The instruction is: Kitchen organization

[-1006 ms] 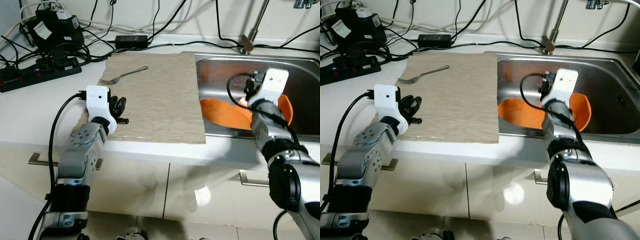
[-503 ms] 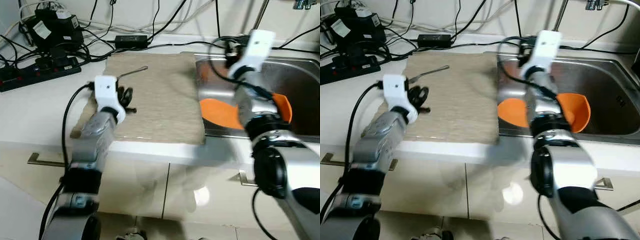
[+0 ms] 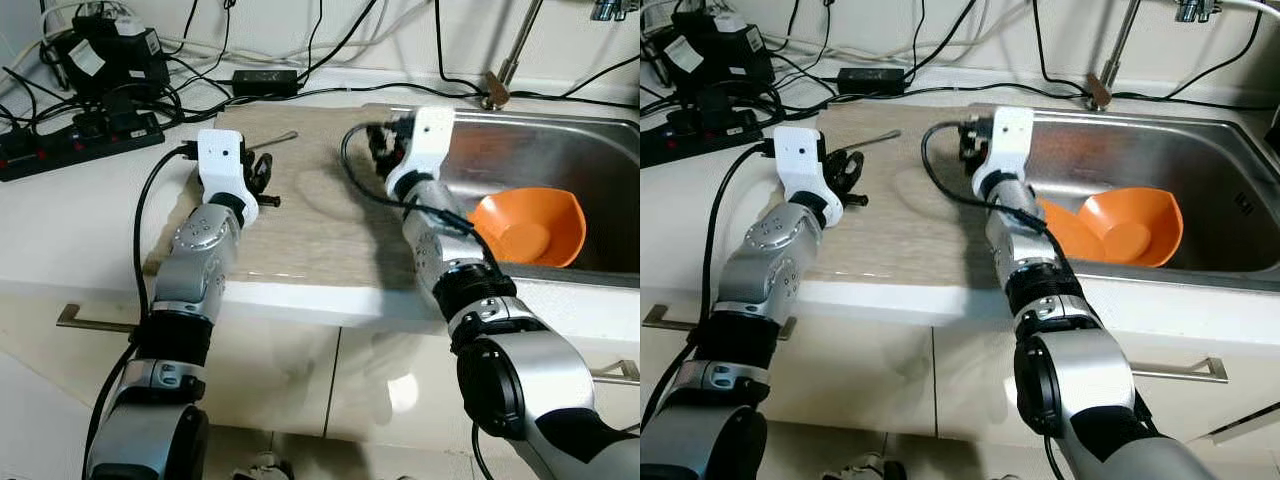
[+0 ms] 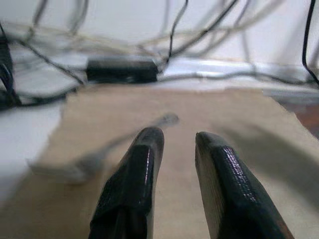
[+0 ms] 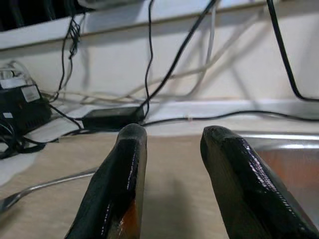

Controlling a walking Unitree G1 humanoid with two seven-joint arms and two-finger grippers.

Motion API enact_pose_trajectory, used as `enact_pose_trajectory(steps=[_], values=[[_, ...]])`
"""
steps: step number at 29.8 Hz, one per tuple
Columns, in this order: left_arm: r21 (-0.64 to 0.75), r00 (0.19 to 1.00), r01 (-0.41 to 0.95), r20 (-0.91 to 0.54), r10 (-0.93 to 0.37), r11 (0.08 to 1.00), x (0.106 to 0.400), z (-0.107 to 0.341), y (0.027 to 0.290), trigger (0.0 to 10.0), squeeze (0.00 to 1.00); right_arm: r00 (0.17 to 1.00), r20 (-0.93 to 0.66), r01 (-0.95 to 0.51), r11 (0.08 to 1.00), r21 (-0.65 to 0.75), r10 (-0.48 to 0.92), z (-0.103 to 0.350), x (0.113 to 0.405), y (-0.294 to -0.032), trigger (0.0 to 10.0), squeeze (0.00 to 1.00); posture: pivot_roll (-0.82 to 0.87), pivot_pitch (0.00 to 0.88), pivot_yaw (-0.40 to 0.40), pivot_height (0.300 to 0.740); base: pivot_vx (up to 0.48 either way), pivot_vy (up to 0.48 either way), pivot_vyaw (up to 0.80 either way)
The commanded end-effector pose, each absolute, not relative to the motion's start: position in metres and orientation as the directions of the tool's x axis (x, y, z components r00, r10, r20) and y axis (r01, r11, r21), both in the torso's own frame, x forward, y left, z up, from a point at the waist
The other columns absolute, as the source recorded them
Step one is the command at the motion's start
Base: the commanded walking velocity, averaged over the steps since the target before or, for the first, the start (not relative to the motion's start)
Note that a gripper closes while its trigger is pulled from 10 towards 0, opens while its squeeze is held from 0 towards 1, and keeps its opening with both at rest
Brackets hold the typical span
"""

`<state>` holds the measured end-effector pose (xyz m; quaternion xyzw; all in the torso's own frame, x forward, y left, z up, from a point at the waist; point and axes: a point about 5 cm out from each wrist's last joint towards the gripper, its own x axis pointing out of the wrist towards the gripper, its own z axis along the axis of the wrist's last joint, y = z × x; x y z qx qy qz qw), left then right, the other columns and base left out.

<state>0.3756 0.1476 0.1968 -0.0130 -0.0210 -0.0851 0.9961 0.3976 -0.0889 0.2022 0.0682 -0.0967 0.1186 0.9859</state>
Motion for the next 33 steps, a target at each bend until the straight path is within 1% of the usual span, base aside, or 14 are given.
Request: enact_pose_trajectory(steps=[1,7,9,10,14,16,20,23,26,33], values=[[-0.001,0.982,0.174,0.071,-0.173,0.985,0.380,0.207,0.150,10.0,0.00,0.952,0.202,-0.255,0.961,0.108,0.230,0.201,0.396,-0.087,10.0,0.00,0.03,0.000,-0.002,0.740,0.000,0.000,0.00],[0.068,0.982,0.177,0.053,-0.180,0.982,0.395,0.218,0.158,10.0,0.00,0.949,0.194,-0.275,0.953,0.128,0.248,0.193,0.388,-0.082,10.0,0.00,0.03,0.000,-0.008,0.740,0.000,0.000,0.00],[0.073,0.982,0.178,0.047,-0.181,0.981,0.398,0.219,0.158,10.0,0.00,0.949,0.191,-0.280,0.951,0.129,0.253,0.191,0.385,-0.082,10.0,0.00,0.03,0.000,-0.008,0.740,0.000,0.000,0.00],[0.074,0.982,0.184,0.020,-0.186,0.980,0.405,0.220,0.160,10.0,0.00,0.946,0.191,-0.290,0.949,0.125,0.263,0.188,0.381,-0.080,10.0,0.00,0.02,0.000,-0.006,0.740,0.000,0.000,0.00],[0.074,0.982,0.186,-0.002,-0.186,0.980,0.409,0.221,0.163,10.0,0.00,0.944,0.196,-0.292,0.949,0.121,0.266,0.188,0.378,-0.079,10.0,0.00,0.01,0.000,-0.003,0.740,0.000,0.000,0.00],[0.093,0.986,0.164,-0.025,-0.162,0.982,0.415,0.226,0.172,10.0,0.00,0.943,0.207,-0.288,0.950,0.119,0.260,0.190,0.372,-0.083,10.0,0.00,0.00,0.000,0.005,0.740,0.000,0.000,0.00],[0.113,0.989,0.149,-0.040,-0.145,0.982,0.417,0.229,0.179,10.0,0.00,0.945,0.209,-0.282,0.951,0.126,0.253,0.190,0.368,-0.087,10.0,0.00,0.00,0.000,0.013,0.740,0.000,0.000,0.00],[0.165,0.994,0.106,-0.054,-0.098,0.981,0.420,0.234,0.189,10.0,0.00,0.947,0.199,-0.281,0.952,0.120,0.254,0.185,0.361,-0.089,10.0,0.00,-0.02,0.000,0.025,0.740,0.000,0.000,0.00],[0.183,0.995,0.081,-0.069,-0.069,0.980,0.421,0.236,0.195,10.0,0.00,0.952,0.183,-0.270,0.955,0.125,0.246,0.182,0.356,-0.093,10.0,0.00,-0.02,0.000,0.029,0.740,0.000,0.000,0.00],[0.201,0.992,0.056,-0.122,-0.031,0.978,0.421,0.228,0.195,10.0,0.00,0.959,0.153,-0.257,0.958,0.131,0.237,0.176,0.348,-0.098,10.0,0.00,-0.04,0.000,0.030,0.740,0.000,0.000,0.00]])
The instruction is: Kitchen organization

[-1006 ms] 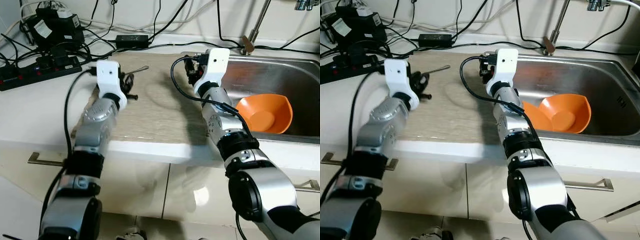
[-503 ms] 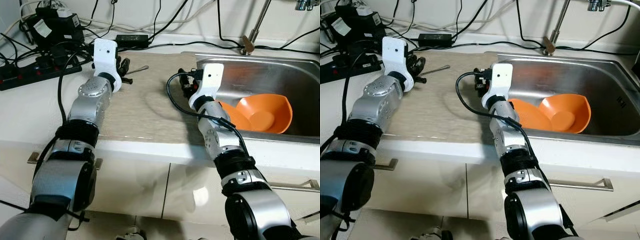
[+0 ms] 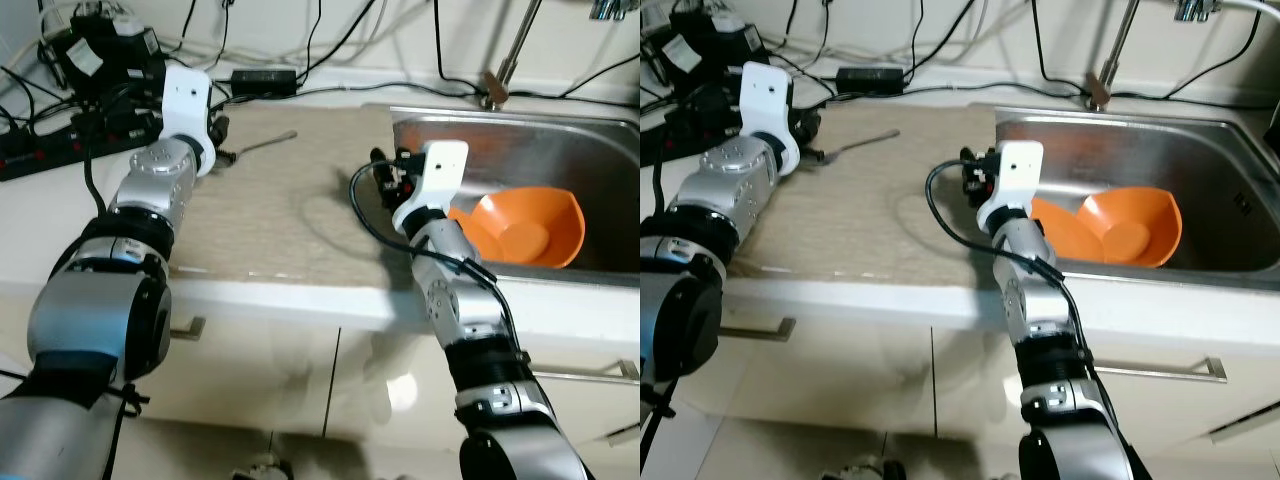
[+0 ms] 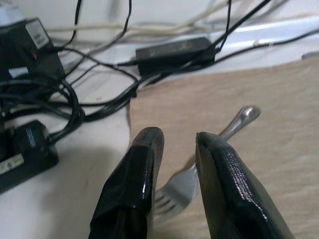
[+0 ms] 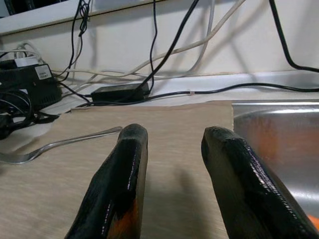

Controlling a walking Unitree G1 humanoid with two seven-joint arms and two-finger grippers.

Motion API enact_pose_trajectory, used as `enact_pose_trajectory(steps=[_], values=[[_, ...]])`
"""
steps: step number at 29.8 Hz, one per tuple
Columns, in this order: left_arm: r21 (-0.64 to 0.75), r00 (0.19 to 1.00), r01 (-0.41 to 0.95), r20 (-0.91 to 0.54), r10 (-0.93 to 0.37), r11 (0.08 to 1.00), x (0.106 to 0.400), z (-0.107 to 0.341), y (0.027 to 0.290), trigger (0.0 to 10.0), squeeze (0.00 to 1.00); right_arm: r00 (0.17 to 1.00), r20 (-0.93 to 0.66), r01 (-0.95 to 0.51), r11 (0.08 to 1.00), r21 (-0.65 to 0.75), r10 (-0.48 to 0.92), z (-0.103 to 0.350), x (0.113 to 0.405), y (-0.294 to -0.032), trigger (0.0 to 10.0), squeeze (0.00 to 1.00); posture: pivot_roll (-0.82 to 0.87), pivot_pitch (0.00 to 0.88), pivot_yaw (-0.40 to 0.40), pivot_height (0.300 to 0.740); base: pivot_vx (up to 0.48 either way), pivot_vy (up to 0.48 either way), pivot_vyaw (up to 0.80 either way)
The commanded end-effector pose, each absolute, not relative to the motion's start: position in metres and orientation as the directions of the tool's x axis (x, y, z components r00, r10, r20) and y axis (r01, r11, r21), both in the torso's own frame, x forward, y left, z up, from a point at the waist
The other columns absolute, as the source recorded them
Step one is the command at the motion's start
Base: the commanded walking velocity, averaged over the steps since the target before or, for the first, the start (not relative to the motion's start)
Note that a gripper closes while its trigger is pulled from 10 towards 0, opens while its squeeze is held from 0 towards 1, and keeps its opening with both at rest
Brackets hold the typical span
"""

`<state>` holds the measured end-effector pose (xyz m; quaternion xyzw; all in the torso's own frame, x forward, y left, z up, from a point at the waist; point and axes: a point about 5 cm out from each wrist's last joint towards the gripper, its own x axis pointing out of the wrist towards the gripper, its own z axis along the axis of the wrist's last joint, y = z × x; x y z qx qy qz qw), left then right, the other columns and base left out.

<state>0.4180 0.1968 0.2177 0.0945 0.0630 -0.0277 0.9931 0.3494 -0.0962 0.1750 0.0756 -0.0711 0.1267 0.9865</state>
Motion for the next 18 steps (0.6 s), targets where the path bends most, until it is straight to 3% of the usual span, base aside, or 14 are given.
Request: enact_pose_trajectory(steps=[1,9,18], values=[[0.202,0.991,0.049,-0.129,-0.023,0.978,0.421,0.227,0.195,10.0,0.00,0.961,0.149,-0.254,0.958,0.134,0.234,0.176,0.347,-0.099,10.0,0.00,-0.04,0.000,0.030,0.740,0.000,0.000,0.00],[0.203,0.978,-0.015,-0.200,0.056,0.979,0.420,0.215,0.194,10.0,0.00,0.968,0.119,-0.235,0.963,0.130,0.220,0.173,0.341,-0.108,10.0,0.00,-0.07,0.000,0.034,0.740,0.000,0.000,0.00],[0.187,0.992,-0.022,-0.120,0.045,0.982,0.422,0.224,0.190,10.0,0.00,0.970,0.121,-0.223,0.971,0.090,0.212,0.174,0.334,-0.111,10.0,0.00,-0.08,0.000,0.042,0.740,0.000,0.000,0.00]])
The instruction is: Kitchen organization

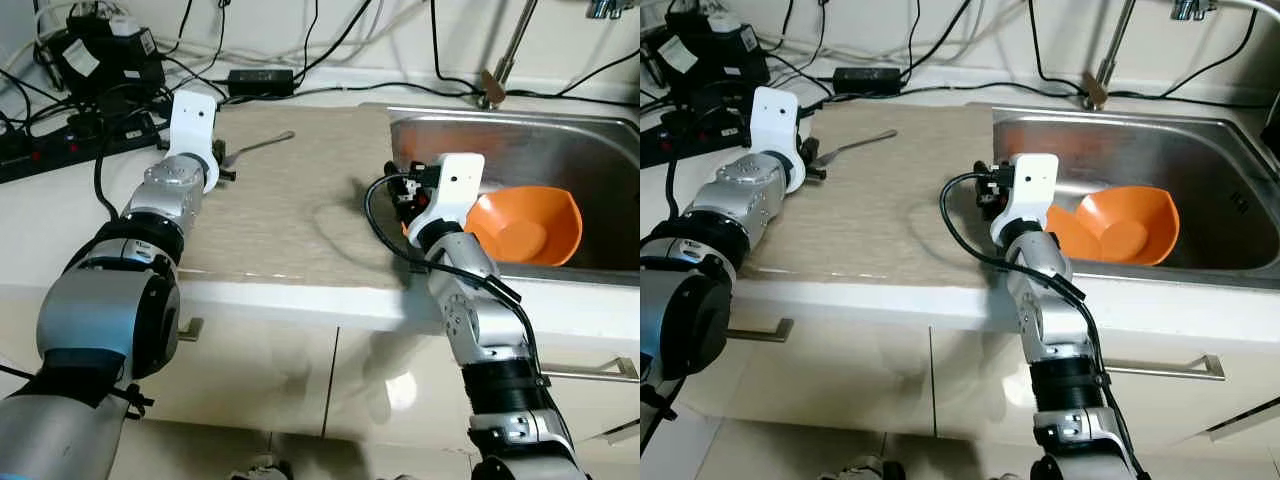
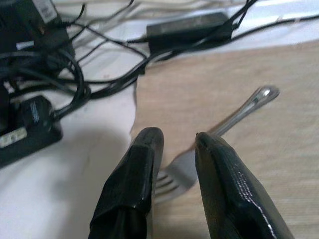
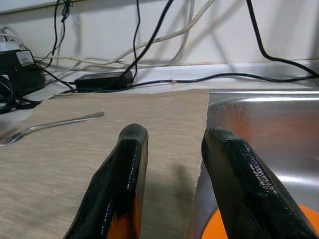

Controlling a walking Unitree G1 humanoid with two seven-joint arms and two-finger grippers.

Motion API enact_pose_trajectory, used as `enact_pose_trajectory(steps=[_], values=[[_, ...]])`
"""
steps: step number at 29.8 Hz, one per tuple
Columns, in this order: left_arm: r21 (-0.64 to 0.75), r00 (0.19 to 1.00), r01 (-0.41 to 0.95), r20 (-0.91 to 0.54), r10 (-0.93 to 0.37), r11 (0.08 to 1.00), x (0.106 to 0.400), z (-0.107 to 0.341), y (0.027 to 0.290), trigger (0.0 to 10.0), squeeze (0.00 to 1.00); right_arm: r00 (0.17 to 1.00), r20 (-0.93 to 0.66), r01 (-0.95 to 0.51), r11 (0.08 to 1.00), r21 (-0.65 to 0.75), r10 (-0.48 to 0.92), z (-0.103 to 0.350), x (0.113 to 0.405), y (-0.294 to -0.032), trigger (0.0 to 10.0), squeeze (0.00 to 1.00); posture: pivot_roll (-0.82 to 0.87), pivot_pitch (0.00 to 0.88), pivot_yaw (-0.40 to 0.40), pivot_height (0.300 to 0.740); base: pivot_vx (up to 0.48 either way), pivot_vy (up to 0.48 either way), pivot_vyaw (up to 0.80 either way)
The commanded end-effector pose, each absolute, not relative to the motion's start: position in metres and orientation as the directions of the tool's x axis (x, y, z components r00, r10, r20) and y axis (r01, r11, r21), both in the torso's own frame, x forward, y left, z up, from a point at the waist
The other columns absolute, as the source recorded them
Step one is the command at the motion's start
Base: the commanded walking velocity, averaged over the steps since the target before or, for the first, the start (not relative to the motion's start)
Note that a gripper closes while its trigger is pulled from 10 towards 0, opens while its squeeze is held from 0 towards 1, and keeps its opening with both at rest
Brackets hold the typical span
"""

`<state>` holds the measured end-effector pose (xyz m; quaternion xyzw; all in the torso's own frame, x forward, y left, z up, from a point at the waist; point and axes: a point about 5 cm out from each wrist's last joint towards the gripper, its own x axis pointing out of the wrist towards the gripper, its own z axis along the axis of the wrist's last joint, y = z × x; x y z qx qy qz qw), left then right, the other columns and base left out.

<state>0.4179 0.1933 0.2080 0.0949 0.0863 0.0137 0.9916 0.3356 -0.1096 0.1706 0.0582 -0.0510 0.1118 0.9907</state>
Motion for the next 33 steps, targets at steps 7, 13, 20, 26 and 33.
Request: enact_pose_trajectory(steps=[7,13,20,26,33], values=[[0.052,1.000,0.020,0.014,-0.021,0.998,0.424,0.242,0.181,10.0,0.00,0.979,0.142,-0.142,0.989,-0.036,0.146,0.170,0.330,-0.113,10.0,0.00,-0.09,0.000,0.070,0.740,0.000,0.000,0.00],[-0.011,0.981,0.156,0.122,-0.153,0.988,0.413,0.235,0.177,10.0,0.00,0.982,0.182,-0.039,0.998,-0.045,0.046,0.175,0.325,-0.128,10.0,0.00,-0.07,0.000,0.067,0.740,0.000,0.000,0.00],[-0.046,0.966,0.255,0.044,-0.253,0.966,0.352,0.200,0.165,10.0,0.00,0.972,0.235,0.038,0.988,-0.147,-0.003,0.186,0.314,-0.153,10.0,0.00,0.01,0.000,0.040,0.740,0.000,0.000,0.00],[-0.049,0.967,0.250,0.057,-0.247,0.967,0.310,0.176,0.151,10.0,0.00,0.959,0.282,0.064,0.986,-0.154,-0.018,0.199,0.301,-0.142,10.0,0.00,0.02,0.000,0.026,0.740,0.000,0.000,0.00],[-0.028,0.970,0.244,-0.001,-0.244,0.969,0.295,0.161,0.141,10.0,0.00,0.968,0.250,0.031,0.991,-0.131,0.003,0.188,0.292,-0.126,10.0,0.00,0.00,0.000,0.027,0.740,0.000,0.000,0.00]])
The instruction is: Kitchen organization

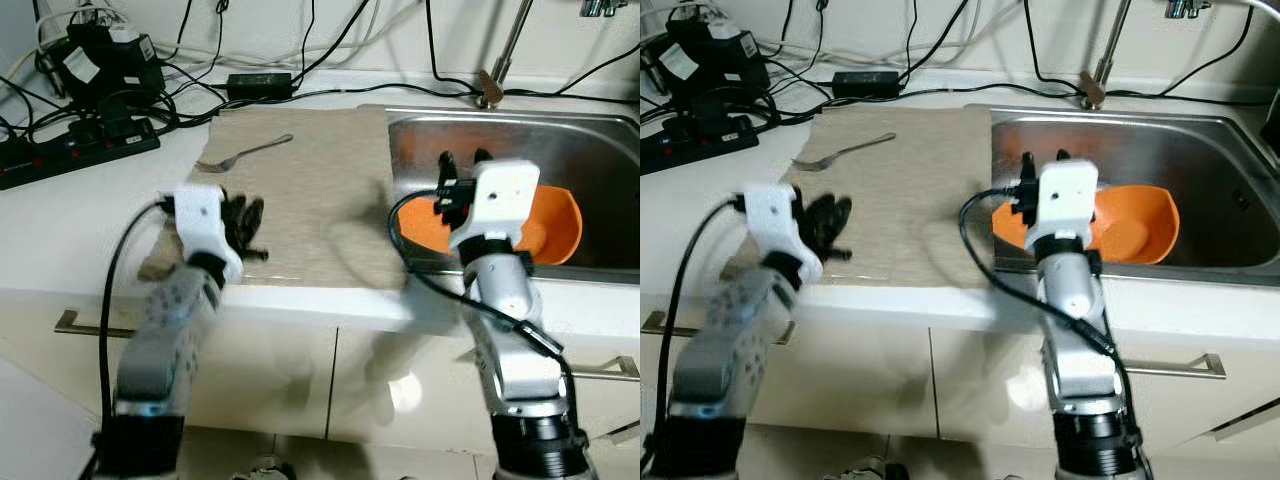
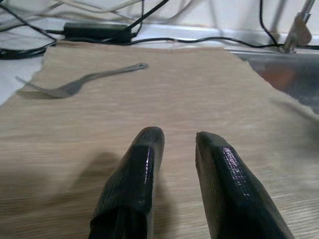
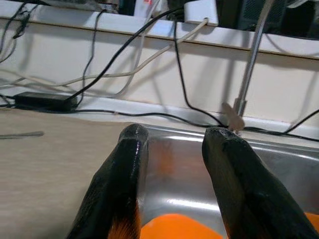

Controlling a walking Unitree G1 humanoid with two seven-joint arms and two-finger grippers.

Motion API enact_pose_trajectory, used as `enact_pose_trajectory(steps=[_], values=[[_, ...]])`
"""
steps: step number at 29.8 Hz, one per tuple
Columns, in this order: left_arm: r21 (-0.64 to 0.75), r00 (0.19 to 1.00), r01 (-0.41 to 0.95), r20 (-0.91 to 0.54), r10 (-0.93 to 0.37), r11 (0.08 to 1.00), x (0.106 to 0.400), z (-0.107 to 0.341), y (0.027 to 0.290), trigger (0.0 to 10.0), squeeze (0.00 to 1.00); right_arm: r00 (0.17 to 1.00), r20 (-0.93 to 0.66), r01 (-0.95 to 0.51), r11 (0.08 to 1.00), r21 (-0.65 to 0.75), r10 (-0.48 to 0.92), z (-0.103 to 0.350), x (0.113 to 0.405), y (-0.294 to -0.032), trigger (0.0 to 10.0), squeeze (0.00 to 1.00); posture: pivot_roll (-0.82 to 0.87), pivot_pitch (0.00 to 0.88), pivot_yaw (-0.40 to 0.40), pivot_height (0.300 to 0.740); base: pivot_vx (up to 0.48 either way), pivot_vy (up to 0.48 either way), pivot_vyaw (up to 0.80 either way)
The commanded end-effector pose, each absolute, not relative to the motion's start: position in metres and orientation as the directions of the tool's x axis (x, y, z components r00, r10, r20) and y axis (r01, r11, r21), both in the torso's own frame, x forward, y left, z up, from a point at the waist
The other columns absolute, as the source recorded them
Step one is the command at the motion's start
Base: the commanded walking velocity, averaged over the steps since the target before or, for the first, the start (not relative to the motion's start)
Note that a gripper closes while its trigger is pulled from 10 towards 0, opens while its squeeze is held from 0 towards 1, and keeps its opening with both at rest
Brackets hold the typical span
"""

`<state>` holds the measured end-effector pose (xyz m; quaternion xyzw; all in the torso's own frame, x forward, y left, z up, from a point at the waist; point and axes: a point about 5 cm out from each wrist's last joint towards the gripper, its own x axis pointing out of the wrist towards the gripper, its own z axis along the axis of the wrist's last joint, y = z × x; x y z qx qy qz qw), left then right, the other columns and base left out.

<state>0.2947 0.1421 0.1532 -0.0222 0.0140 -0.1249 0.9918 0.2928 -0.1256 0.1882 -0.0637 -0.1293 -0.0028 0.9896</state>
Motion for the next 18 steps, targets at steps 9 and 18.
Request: enact_pose_trajectory(steps=[9,18], values=[[-0.008,0.974,0.226,0.036,-0.225,0.974,0.305,0.176,0.137,10.0,0.00,0.972,0.233,0.050,0.990,-0.134,-0.018,0.186,0.292,-0.128,10.0,0.00,-0.01,0.000,0.040,0.740,0.039,0.027,0.00],[-0.012,0.974,0.227,0.020,-0.226,0.974,0.305,0.173,0.134,10.0,0.00,0.977,0.213,0.045,0.989,-0.143,-0.014,0.179,0.291,-0.127,10.0,0.00,-0.01,0.000,0.038,0.740,0.381,0.280,0.00]])
